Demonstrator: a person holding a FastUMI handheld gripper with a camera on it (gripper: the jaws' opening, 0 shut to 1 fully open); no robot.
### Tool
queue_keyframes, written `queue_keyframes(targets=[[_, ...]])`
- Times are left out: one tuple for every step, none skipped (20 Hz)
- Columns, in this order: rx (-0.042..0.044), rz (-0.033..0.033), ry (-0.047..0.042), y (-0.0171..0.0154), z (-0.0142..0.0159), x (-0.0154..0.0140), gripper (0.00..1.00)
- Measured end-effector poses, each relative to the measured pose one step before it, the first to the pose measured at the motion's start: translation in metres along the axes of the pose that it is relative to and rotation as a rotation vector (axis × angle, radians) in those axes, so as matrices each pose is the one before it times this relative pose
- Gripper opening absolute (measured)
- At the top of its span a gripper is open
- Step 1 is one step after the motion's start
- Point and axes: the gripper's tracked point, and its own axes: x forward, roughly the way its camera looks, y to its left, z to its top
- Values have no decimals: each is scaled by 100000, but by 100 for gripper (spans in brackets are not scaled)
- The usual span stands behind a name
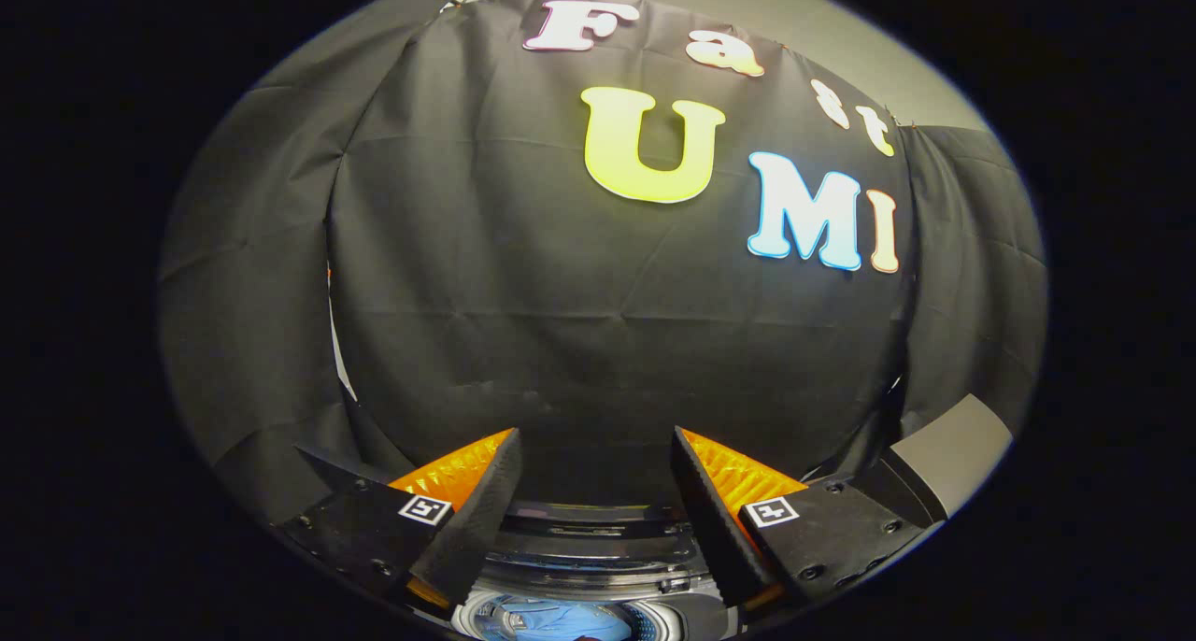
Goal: Put the clothes into the washing machine and then close the washing machine lid.
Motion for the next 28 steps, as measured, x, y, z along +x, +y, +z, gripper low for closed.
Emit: queue_keyframes(targets=[[-451,396,763,63,-207,365,98],[515,535,-621,112,195,327,98],[543,512,215,97,50,375,98],[712,1369,1127,273,-160,478,98],[1092,1563,1177,414,-236,116,98],[1050,141,72,51,5,109,98],[977,280,382,-92,-149,-143,97],[1026,306,41,-45,-180,-78,96],[1190,376,-11,-4,-91,-149,96],[1499,394,-49,-18,-131,-114,96],[1498,432,-29,-81,-158,-157,96],[521,194,-836,36,41,-265,96],[-758,125,78,208,-106,-276,96],[-773,-221,-484,-38,59,-212,96],[-253,-104,17,-134,-235,-228,96],[328,-89,-146,-90,-114,-309,96],[184,62,-24,102,-140,-360,96],[-142,123,-141,31,-44,-374,96],[-371,126,10,28,-208,-335,96],[-21,-25,-63,-15,-83,-369,96],[66,-41,-74,-12,-234,-361,96],[-42,-24,0,17,-81,-419,96],[7,-75,-5,-14,-217,-372,96],[-36,-58,-33,-18,-120,-385,96],[-5,-43,16,45,-233,-347,96],[3,-86,-47,-6,-146,-307,96],[55,-107,76,-6,-178,-250,96],[-21,-82,62,38,-128,-315,96]])
